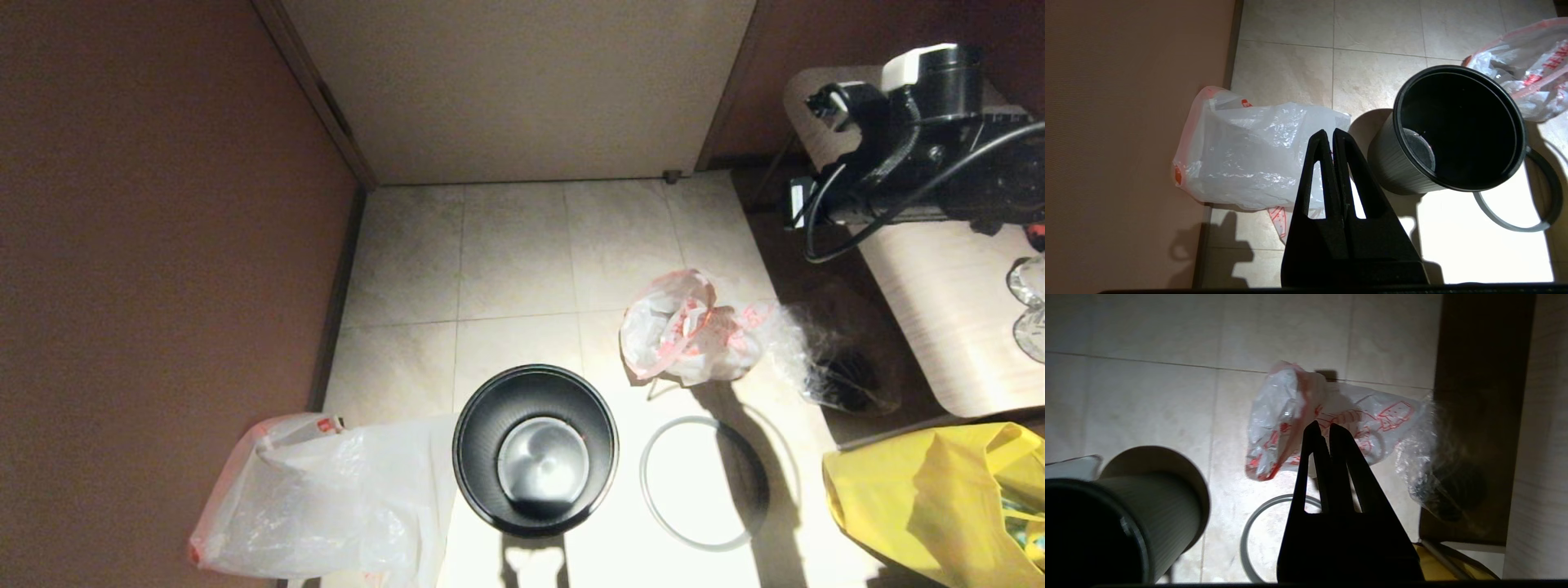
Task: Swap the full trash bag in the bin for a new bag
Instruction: Pick up a new trash bag
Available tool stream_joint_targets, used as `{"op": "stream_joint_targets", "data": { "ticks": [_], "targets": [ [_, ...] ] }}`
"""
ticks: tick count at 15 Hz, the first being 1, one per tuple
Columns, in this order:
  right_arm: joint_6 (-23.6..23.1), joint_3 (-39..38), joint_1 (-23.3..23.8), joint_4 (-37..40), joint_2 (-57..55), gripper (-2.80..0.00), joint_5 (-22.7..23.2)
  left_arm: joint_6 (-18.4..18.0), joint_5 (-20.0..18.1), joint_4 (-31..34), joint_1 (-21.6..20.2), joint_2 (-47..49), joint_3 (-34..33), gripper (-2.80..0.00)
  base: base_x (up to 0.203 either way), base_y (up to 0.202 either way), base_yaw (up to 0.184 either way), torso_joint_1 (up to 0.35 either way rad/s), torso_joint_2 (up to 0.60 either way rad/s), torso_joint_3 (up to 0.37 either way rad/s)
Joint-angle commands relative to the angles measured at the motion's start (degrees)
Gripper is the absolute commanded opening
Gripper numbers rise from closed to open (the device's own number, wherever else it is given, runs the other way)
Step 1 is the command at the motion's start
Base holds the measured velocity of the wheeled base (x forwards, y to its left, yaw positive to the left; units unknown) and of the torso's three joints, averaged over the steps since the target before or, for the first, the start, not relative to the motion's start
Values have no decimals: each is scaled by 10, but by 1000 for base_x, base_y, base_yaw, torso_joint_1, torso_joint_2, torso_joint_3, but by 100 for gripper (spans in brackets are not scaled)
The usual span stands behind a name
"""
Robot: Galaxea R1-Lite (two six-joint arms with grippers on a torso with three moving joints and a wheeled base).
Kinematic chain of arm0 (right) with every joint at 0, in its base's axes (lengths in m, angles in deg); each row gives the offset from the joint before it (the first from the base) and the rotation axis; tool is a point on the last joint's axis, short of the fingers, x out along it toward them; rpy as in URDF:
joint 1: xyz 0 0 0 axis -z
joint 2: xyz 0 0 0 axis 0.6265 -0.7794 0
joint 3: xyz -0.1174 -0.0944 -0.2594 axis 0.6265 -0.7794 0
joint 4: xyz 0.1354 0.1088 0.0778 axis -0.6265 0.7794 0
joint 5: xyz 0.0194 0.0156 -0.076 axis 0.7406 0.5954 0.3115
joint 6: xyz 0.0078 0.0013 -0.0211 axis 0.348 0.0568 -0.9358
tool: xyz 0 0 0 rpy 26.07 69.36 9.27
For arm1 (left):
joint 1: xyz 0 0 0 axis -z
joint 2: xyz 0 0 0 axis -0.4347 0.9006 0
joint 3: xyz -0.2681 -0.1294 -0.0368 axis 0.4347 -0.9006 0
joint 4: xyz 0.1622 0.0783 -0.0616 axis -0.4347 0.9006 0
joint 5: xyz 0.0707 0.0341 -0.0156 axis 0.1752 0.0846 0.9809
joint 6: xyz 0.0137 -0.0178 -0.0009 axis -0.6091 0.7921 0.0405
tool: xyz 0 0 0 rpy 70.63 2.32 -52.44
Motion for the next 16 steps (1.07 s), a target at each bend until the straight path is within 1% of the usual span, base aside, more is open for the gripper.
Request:
{"op": "stream_joint_targets", "data": {
  "ticks": [1, 4, 6, 12, 16],
  "targets": [
    [1, 0, 0, 26, 37, -280, 26, 1, 0, 0, 0, 0, 0, -280, 0, 0, 0, 0, 0, 0],
    [23, -22, -2, 57, 73, -280, 30, 1, 0, 0, 0, 0, 0, -280, 0, 0, 0, 0, 0, 0],
    [25, -49, -6, 64, 113, -280, 30, 1, 0, 0, 0, 1, 0, -280, 0, 0, 0, 0, 0, 0],
    [26, -161, 1, 65, 242, -280, 21, 1, 0, 0, 0, 0, 0, -280, 0, 0, 0, 0, 0, 0],
    [23, -256, 0, 66, 373, -280, 19, 1, 0, 0, 0, 0, 0, -280, 0, 0, 0, 0, 0, 0]
  ]
}}
